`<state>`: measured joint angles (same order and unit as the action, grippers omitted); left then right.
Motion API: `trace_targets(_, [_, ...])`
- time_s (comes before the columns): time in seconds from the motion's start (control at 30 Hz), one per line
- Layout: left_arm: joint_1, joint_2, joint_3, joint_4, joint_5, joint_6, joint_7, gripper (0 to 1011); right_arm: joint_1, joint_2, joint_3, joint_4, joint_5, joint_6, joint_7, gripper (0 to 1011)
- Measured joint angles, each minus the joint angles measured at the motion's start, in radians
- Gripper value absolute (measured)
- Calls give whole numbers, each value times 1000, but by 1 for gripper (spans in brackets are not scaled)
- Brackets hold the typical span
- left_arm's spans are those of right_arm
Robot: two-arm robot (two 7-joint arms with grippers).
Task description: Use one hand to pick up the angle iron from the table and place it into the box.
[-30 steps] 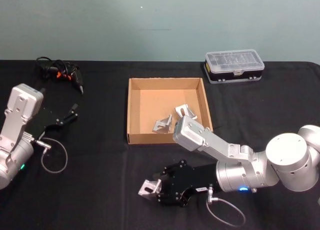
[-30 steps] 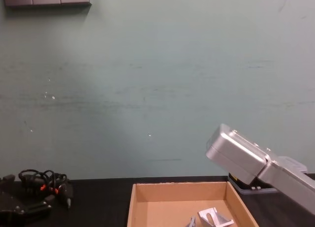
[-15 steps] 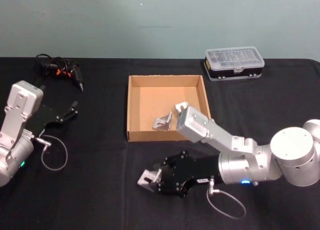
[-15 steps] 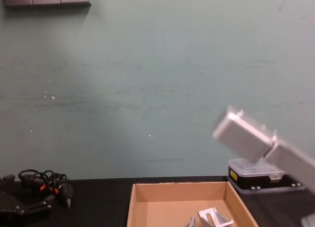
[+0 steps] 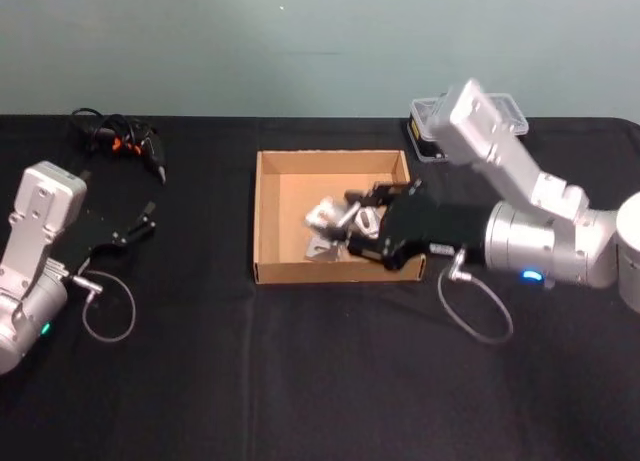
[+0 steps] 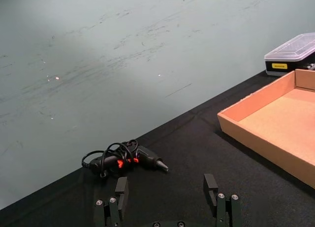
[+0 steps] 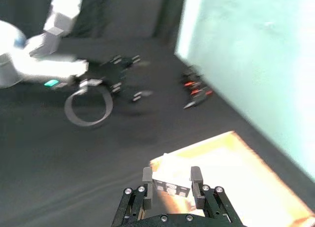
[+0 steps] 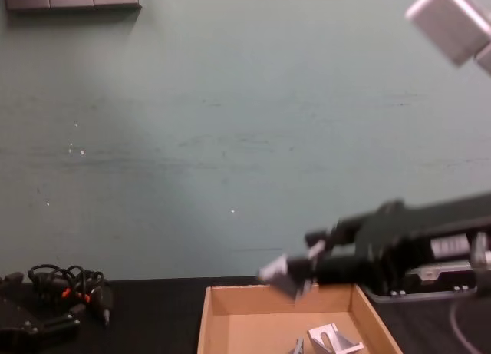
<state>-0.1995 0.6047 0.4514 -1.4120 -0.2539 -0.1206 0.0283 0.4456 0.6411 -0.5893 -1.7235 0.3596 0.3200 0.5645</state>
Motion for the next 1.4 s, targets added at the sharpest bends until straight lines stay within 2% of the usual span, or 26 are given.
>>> trace_targets(0.1, [0,0,0,0,0,0,0,1000,4,-22,28,9,-5,1,-47,465])
trace_targets(0.23, [0,0,0,0,0,0,0,1000,17,-58,45,41,-20,1,-85,465])
trace_targets(0.37, [0,0,0,0,0,0,0,1000,41,-102,48,96,-42,-1,-108,465])
trace_targets(0.47, [0,0,0,0,0,0,0,1000,78,-144,36,169,-73,-6,-116,466])
trace_targets(0.53, [0,0,0,0,0,0,0,1000,87,-152,33,184,-79,-7,-116,466])
trace_targets(0.73, [0,0,0,0,0,0,0,1000,160,-223,6,337,-117,-19,-93,465])
trace_targets(0.97, [0,0,0,0,0,0,0,1000,206,-278,-14,456,-138,-24,-52,466])
trace_targets(1.4, [0,0,0,0,0,0,0,1000,231,-313,-27,543,-154,-25,-3,465])
